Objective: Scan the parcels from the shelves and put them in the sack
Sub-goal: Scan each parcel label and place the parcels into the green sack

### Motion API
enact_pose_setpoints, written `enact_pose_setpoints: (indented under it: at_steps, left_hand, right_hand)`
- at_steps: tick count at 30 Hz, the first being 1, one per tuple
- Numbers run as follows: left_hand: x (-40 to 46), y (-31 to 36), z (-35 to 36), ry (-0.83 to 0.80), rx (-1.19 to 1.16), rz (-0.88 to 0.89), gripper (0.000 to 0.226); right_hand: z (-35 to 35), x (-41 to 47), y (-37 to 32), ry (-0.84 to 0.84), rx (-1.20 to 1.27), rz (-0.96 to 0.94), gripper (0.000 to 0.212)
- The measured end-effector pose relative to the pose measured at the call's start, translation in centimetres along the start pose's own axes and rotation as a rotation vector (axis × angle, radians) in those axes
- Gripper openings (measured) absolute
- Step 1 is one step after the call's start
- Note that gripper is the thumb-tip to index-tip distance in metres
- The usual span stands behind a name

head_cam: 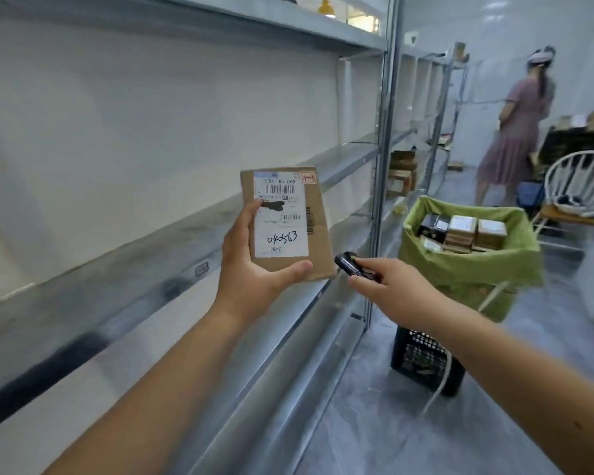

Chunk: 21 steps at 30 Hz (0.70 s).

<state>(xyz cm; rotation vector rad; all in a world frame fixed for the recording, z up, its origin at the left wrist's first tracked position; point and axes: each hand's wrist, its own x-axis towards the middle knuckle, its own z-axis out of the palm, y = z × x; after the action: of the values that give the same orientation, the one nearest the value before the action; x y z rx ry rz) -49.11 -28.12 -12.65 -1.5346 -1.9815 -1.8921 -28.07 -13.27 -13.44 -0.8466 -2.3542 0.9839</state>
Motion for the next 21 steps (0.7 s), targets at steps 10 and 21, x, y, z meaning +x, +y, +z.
enact_pose_setpoints:
  at_steps: [10,21]
  left_hand:
    - [-3.8,-5.4,21.5,-0.143,-0.433,-0.317,0.108]
    - [-0.9,-9.1,35.6,-0.252,-0.461,-0.495,0.109]
  right_hand:
    - [-6.9,-0.9,16.7,0.032,-0.118,0.219,0.049]
    - [-11.7,1.7,28.5,0.092,-0.068,0.331,0.03]
